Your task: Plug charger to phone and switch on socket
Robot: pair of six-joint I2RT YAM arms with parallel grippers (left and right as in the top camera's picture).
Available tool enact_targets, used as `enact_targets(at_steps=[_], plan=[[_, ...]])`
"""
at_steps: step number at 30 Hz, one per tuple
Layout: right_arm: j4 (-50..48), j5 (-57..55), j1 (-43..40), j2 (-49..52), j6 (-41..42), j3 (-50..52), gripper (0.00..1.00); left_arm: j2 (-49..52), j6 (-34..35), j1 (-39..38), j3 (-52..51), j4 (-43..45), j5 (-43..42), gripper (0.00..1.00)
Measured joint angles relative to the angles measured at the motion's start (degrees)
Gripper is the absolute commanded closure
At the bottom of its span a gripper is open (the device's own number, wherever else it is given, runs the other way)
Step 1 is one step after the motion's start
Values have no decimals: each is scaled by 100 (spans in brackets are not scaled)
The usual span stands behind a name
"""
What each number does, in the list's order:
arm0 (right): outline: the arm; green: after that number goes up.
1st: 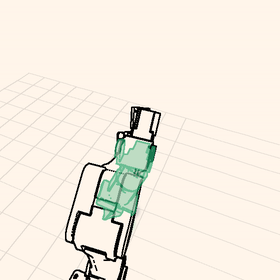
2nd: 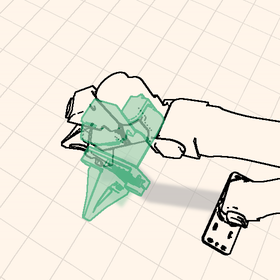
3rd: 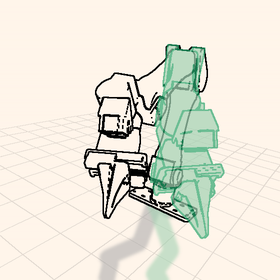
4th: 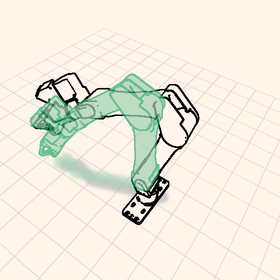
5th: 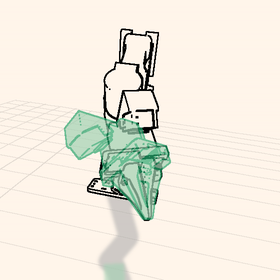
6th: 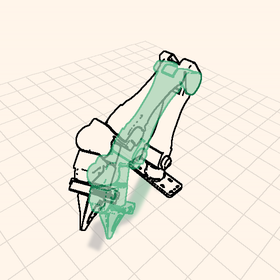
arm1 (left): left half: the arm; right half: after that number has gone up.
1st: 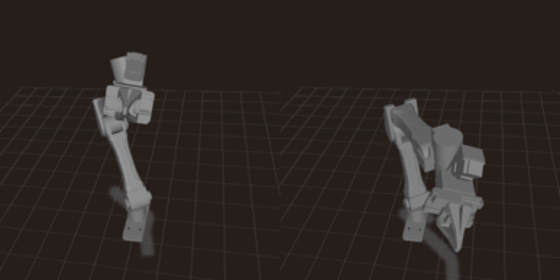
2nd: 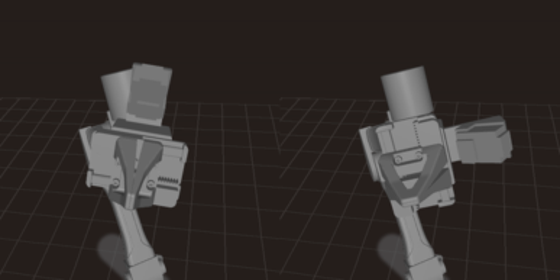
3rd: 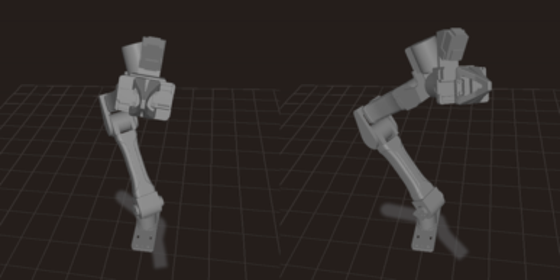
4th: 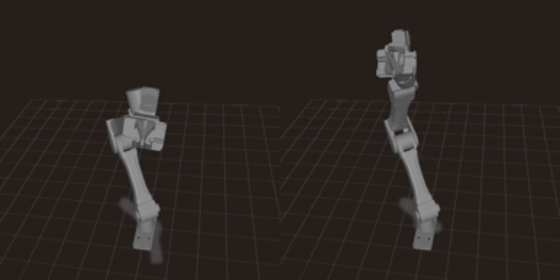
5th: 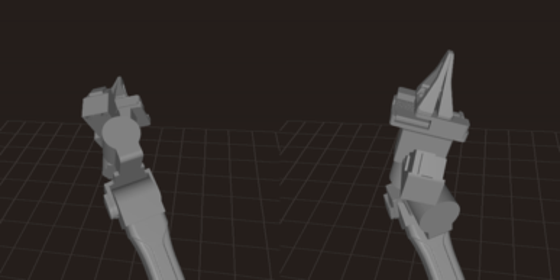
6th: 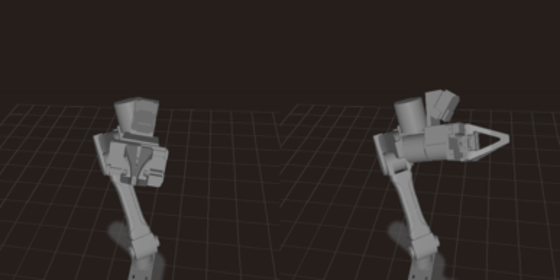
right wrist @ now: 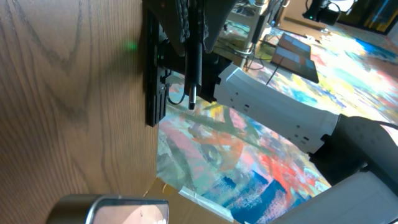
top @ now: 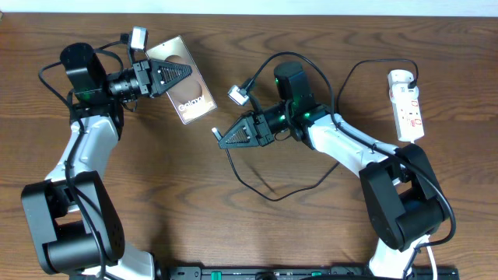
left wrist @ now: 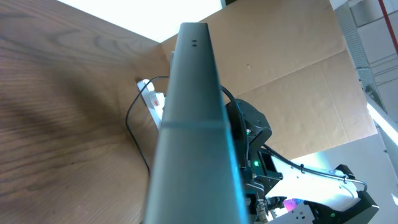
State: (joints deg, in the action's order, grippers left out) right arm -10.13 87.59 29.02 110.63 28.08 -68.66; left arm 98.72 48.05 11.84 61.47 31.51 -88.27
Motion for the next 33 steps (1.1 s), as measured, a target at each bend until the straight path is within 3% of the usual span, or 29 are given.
enact_targets(at_steps=[13, 33], plan=[[-179, -133, 0, 11, 52, 0, 99, 0, 0, -33, 0, 33, -15, 93], [-2035, -214, 0, 461, 1373, -2, 99, 0, 0, -37, 0, 181, -17, 93]])
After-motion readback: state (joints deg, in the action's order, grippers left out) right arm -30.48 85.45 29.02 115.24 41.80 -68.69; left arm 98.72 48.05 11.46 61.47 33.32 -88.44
